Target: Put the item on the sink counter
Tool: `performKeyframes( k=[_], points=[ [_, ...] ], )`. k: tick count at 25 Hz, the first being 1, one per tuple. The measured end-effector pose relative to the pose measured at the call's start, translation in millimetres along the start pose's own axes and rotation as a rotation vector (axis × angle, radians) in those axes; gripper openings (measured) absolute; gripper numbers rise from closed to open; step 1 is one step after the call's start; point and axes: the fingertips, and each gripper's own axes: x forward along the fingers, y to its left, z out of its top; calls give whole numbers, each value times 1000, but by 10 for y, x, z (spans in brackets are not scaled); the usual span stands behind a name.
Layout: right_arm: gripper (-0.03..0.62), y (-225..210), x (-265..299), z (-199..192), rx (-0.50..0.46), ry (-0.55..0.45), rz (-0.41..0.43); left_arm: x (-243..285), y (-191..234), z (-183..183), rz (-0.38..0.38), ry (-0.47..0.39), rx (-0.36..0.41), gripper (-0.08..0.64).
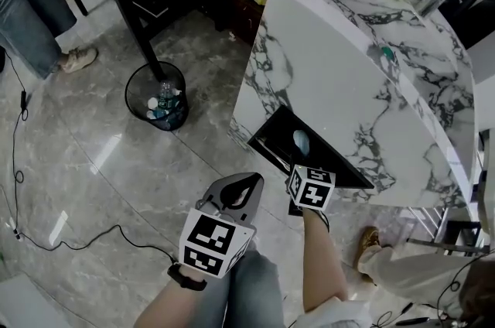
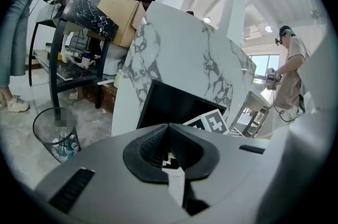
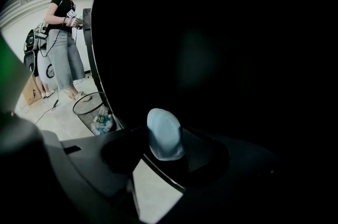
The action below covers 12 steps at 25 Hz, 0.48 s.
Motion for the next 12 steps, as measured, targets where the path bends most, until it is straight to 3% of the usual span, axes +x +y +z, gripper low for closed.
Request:
performKeyframes(
  k=[12],
  points=[
    [201, 285, -558, 329, 69, 42, 32, -478, -137, 579, 45, -1, -29, 14]
  ],
)
